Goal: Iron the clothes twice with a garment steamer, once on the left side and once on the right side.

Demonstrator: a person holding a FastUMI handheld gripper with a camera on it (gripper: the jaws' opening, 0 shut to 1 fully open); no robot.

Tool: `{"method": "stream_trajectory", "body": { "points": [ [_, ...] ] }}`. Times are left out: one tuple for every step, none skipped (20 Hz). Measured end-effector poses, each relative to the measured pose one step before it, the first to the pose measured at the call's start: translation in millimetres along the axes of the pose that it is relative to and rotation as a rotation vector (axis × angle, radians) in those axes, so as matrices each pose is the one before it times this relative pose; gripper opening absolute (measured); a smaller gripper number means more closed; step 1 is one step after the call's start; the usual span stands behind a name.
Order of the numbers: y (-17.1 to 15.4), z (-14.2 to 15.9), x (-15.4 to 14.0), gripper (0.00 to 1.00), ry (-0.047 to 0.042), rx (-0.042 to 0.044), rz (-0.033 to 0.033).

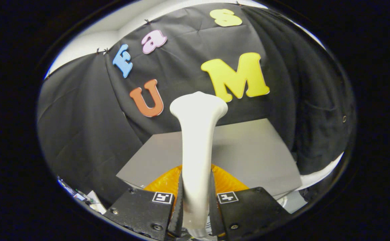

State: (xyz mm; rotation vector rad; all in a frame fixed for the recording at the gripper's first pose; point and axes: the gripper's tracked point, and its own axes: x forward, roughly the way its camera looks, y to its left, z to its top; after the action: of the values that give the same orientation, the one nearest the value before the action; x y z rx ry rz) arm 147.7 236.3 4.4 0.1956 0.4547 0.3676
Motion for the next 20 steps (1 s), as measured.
{"method": "stream_trajectory", "body": {
  "points": [
    [-9.85, 5.62, -14.16, 0.36, -0.02931, 0.00091, -0.01320],
    [-9.20, 4.97, -13.59, 0.35, -0.02828, 0.00138, -0.01377],
    [-11.41, 8.86, -16.57, 0.35, -0.03770, -0.00096, -0.01752],
    [-11.95, 7.35, -14.94, 0.35, -0.03395, -0.00112, -0.01822],
    [-12.24, 8.23, -14.14, 0.35, -0.03270, 0.00183, -0.02202],
    [-12.48, 8.97, -13.88, 0.35, -0.03011, 0.00098, -0.02952],
    [-14.57, 10.73, -11.48, 0.35, -0.02899, -0.00310, -0.03208],
    [-12.31, 8.65, -10.33, 0.35, -0.02887, -0.00079, -0.02937],
    [-13.09, 13.06, -11.18, 0.35, -0.03103, 0.00236, -0.02510],
    [-12.55, 13.39, -9.65, 0.35, -0.03302, 0.00337, -0.02692],
    [-14.67, 15.57, -7.53, 0.35, -0.03697, 0.00185, -0.02363],
    [-12.72, 14.37, -6.99, 0.35, -0.03605, -0.00220, -0.02540],
    [-10.27, 12.38, -2.80, 0.35, -0.03007, -0.00627, -0.02048],
    [-7.55, 13.08, 1.02, 0.35, -0.03663, -0.01224, -0.01683],
    [-5.61, 16.26, 2.36, 0.35, -0.03885, -0.00658, -0.00796],
    [-6.14, 18.08, 3.56, 0.35, -0.04101, -0.01236, -0.00513],
    [-7.57, 18.01, 6.38, 0.35, -0.03958, -0.00889, -0.00571],
    [-7.86, 17.37, 7.84, 0.35, -0.04074, -0.00853, -0.00287],
    [-4.59, 17.33, 9.92, 0.35, -0.03402, -0.01334, -0.00051],
    [-3.65, 13.47, 12.31, 0.35, -0.02777, -0.01512, 0.00240]
  ]
}}
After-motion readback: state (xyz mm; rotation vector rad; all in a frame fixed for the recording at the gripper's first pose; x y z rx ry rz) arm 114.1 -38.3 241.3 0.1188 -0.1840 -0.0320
